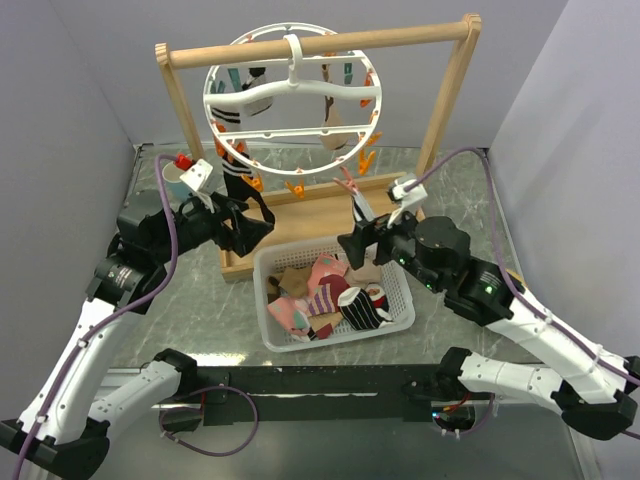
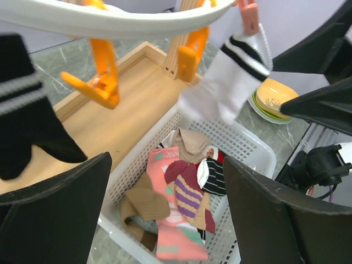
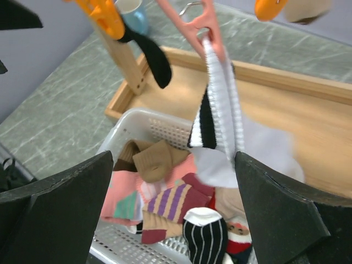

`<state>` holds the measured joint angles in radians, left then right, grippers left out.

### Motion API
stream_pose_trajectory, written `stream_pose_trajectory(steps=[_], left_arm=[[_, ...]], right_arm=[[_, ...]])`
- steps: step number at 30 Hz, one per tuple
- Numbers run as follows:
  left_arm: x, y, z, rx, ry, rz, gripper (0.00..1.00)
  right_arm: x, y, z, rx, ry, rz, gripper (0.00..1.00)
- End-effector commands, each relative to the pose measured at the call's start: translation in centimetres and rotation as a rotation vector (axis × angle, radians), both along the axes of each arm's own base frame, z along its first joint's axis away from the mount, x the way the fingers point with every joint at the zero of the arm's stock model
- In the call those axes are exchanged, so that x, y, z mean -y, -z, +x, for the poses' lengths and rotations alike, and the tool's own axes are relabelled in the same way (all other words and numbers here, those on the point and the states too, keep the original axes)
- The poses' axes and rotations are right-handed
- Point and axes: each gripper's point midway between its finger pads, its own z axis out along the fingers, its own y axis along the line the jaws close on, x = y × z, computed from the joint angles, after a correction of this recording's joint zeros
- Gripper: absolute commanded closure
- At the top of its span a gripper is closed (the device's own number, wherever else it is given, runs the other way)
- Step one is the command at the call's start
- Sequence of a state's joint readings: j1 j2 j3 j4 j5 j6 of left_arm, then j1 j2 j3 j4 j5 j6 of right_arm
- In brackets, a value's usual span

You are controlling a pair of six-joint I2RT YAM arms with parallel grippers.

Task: Clip the socks to the hanger
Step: Reset both arms

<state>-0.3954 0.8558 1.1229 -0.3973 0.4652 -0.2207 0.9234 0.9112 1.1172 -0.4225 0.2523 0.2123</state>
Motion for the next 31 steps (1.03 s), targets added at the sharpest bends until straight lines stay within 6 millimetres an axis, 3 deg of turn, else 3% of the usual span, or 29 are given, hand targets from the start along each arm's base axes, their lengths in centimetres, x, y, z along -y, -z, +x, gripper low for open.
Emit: stream_pose_trajectory(steps=[1,4,6,12,21,31], left_arm=[[-1.0,-3.5,0.0,0.079,-0.038,-0.009,0.12],[-1.3,-5.0,-0.7,0.106,-0.034,-0.006,0.09],[-1.6,-5.7,-1.3,0.141,-0.030,0.012,0.01],[-3.3,-6.7,-3.7,0.248,-0.050,0.052,0.01],[-5.1,-4.8,-5.0,0.210,-0.131,0.054,0.01],[-5.0,-3.7,-5.3,0.177,-0.123,0.042,0.01]], right_arm=[[4.4,0.2,-0.5,0.001,0.148,-0.033,0.00],[5.8,-0.2,-1.0,0.021,0.174,-0.006,0.00],[6.5,-0.4,-1.3,0.032,0.182,0.011,0.00],[8.3,-0.3,-1.6,0.027,0.239,-0.020,0.00],[7.1,-0.9,-1.6,0.051,0.189,0.030,0.00],[6.1,0.1,-1.8,0.021,0.153,-0.004,0.00]])
